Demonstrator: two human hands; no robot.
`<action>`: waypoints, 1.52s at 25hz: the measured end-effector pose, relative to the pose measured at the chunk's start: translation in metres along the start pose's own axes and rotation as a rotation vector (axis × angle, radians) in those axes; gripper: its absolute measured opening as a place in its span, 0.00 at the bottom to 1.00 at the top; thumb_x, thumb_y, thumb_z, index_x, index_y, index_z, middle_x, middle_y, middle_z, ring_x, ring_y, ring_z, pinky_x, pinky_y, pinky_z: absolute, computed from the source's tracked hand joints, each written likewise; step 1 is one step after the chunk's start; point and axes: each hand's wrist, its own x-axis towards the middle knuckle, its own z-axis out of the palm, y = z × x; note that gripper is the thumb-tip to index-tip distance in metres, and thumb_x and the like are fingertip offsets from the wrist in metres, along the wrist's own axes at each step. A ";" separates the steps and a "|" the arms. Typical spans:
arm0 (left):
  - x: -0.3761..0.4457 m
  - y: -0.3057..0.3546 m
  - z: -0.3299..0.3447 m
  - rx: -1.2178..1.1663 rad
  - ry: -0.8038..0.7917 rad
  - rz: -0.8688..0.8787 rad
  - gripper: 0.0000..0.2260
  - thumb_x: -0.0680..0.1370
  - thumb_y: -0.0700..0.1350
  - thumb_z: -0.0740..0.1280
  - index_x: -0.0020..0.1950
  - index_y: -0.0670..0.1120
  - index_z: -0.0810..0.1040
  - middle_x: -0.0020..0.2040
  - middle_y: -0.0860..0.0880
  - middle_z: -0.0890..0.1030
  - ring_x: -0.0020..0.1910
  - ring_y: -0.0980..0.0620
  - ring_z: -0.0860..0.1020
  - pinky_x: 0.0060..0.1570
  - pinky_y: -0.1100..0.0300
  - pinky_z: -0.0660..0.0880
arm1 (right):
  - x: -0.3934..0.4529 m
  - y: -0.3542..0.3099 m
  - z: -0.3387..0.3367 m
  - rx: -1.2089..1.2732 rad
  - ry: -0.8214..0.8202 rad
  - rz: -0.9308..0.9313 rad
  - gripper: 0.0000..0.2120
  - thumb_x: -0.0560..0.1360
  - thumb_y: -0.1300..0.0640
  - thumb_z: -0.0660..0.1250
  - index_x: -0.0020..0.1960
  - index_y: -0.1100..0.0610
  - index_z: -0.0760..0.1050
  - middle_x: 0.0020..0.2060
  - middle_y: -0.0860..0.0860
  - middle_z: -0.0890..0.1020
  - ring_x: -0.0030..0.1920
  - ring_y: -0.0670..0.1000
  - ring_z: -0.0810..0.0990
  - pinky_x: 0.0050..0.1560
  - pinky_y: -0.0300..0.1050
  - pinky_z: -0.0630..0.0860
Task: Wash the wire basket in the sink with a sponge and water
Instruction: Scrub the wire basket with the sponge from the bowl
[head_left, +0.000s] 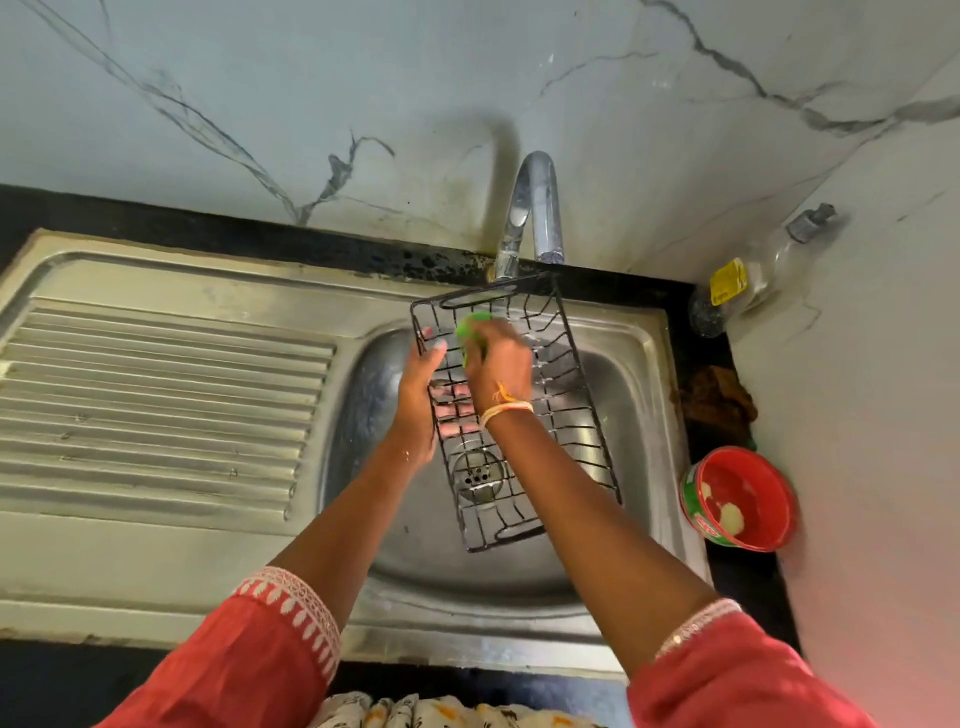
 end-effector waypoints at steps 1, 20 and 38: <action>0.003 0.002 -0.003 0.043 -0.019 0.047 0.17 0.79 0.54 0.62 0.63 0.44 0.75 0.52 0.42 0.81 0.49 0.45 0.82 0.45 0.49 0.80 | -0.010 -0.001 0.004 -0.023 -0.097 -0.090 0.07 0.71 0.68 0.69 0.48 0.63 0.82 0.47 0.59 0.82 0.49 0.59 0.79 0.50 0.47 0.78; 0.010 0.002 -0.013 -0.267 0.257 0.016 0.23 0.59 0.41 0.57 0.53 0.46 0.75 0.41 0.44 0.80 0.40 0.42 0.80 0.38 0.55 0.74 | -0.079 0.011 -0.029 -0.779 -0.642 0.150 0.13 0.74 0.54 0.67 0.56 0.60 0.77 0.53 0.59 0.79 0.58 0.60 0.74 0.54 0.52 0.76; 0.004 -0.002 -0.008 -0.117 0.220 0.493 0.15 0.56 0.35 0.61 0.39 0.50 0.73 0.36 0.45 0.69 0.34 0.47 0.65 0.29 0.57 0.59 | -0.097 0.066 -0.032 -0.541 -0.346 0.112 0.10 0.79 0.60 0.60 0.57 0.60 0.77 0.53 0.58 0.79 0.51 0.57 0.79 0.50 0.47 0.78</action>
